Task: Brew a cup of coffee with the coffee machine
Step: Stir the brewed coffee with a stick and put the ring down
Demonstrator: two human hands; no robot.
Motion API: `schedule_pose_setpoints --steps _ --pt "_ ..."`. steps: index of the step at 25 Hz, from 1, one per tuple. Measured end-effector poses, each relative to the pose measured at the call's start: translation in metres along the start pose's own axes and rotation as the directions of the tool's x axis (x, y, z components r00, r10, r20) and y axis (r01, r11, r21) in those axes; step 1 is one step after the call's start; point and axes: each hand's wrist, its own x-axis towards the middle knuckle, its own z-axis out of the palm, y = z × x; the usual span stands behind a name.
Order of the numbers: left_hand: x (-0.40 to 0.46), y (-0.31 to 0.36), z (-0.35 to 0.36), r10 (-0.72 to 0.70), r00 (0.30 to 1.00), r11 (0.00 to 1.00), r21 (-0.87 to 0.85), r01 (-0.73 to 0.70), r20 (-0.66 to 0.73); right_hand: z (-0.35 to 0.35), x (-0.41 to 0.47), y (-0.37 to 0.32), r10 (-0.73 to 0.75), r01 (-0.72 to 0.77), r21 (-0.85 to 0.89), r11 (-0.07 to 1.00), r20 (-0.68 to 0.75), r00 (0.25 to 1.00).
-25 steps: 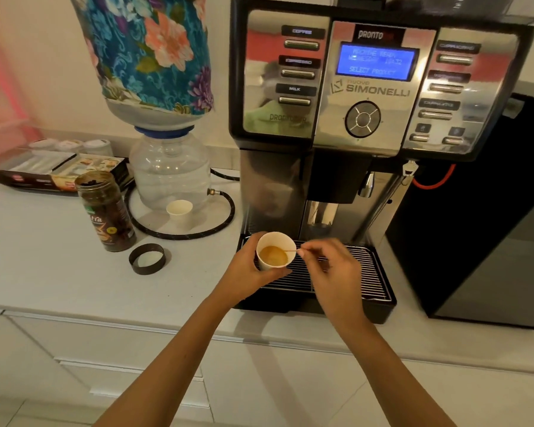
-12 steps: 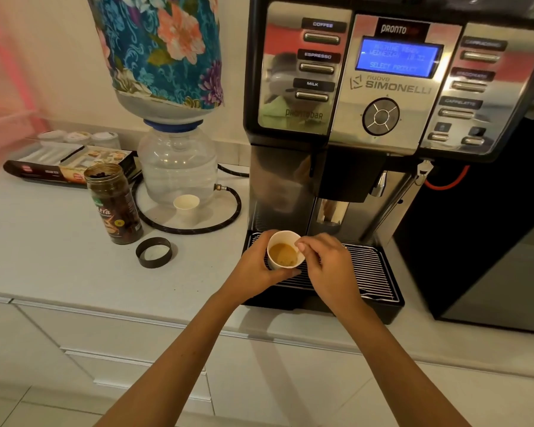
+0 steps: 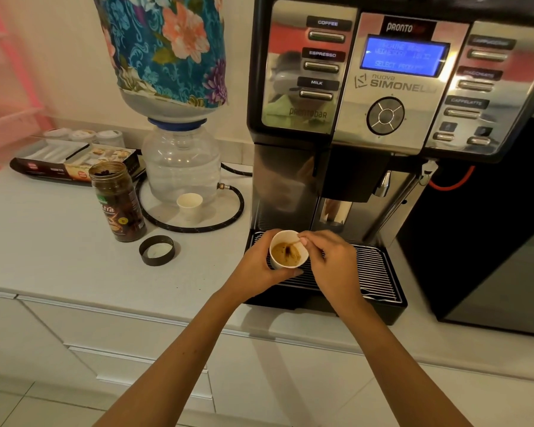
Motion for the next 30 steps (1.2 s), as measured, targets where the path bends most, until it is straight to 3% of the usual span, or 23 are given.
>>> schedule_pose_setpoints --steps 5,9,14,19,25,30 --pt "0.000 -0.001 0.000 0.014 1.000 1.000 -0.012 -0.014 -0.001 0.001 -0.001 0.001 -0.013 0.013 0.003 1.000 0.103 0.995" --pt "0.000 0.000 0.000 -0.001 1.000 1.000 0.002 0.001 -0.004 -0.001 0.002 0.004 -0.025 0.025 -0.041 0.999 0.007 1.000" --pt "0.000 0.001 0.000 -0.007 1.000 1.000 -0.007 0.007 -0.003 0.001 0.001 0.002 -0.019 0.019 -0.008 1.000 0.091 0.996" --pt "0.000 0.002 0.000 -0.021 1.000 1.000 0.009 0.021 -0.002 0.000 0.005 0.003 -0.003 0.003 0.007 1.000 0.012 1.000" --pt "0.000 0.003 0.000 -0.015 1.000 1.000 -0.006 0.015 0.000 -0.004 0.000 -0.002 -0.068 0.044 0.127 0.991 0.195 0.978" --pt "-0.001 0.003 0.000 -0.028 1.000 1.000 0.014 0.028 -0.007 -0.011 0.011 0.000 -0.088 0.108 -0.083 0.991 0.219 0.972"
